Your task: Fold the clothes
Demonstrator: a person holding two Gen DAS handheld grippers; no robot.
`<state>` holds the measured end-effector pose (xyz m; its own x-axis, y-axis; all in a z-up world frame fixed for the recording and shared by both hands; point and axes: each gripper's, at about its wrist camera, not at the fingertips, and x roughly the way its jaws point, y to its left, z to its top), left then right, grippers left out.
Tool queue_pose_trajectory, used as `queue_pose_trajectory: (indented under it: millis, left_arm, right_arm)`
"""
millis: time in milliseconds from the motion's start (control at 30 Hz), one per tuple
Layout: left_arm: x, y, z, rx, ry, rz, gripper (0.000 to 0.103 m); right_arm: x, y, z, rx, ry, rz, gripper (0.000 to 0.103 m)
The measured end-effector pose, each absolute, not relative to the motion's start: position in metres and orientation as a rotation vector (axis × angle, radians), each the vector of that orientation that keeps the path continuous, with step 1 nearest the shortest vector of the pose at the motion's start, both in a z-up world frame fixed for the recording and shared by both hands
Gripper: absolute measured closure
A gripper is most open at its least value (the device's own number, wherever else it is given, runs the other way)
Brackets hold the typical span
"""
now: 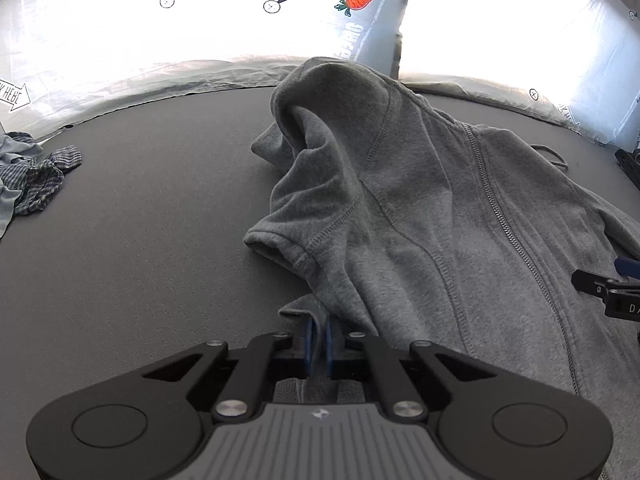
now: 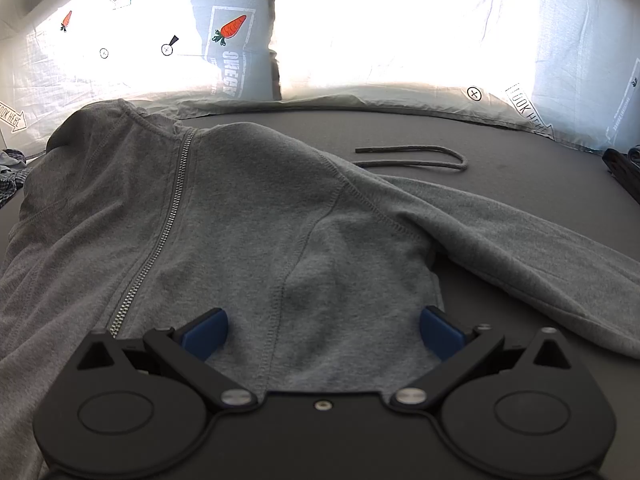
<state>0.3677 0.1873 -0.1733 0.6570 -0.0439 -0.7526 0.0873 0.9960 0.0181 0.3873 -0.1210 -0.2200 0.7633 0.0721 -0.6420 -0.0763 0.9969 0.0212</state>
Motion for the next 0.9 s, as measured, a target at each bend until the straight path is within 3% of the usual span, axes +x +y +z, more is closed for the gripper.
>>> queue_pose_trajectory:
  millis: [233, 400, 500, 567, 700, 767, 900]
  left_arm:
    - [0.361, 0.213, -0.110, 0.268, 0.661, 0.137, 0.103]
    - [0.380, 0.273, -0.064, 0.130, 0.627, 0.094, 0.100]
    - [0.387, 0.272, -0.082, 0.053, 0.717, 0.007, 0.097]
    - [0.387, 0.262, -0.104, 0.034, 0.793, -0.045, 0.085]
    - [0.378, 0.242, -0.144, -0.070, 0.908, -0.120, 0.082]
    - [0.375, 0.234, -0.154, -0.090, 0.921, -0.126, 0.066]
    - [0.377, 0.225, -0.170, -0.078, 0.962, -0.117, 0.063]
  right_arm:
    - [0.387, -0.121, -0.220, -0.006, 0.698, 0.080, 0.000]
    - [0.387, -0.122, -0.220, -0.008, 0.698, 0.080, 0.000]
    - [0.387, -0.122, -0.220, -0.010, 0.698, 0.081, 0.000]
    - [0.387, -0.122, -0.220, -0.010, 0.698, 0.081, 0.000]
    - [0.387, -0.122, -0.220, -0.011, 0.698, 0.082, 0.000]
    - [0.387, -0.122, -0.221, -0.011, 0.698, 0.082, 0.000]
    - [0.387, -0.122, -0.221, -0.012, 0.698, 0.080, 0.000]
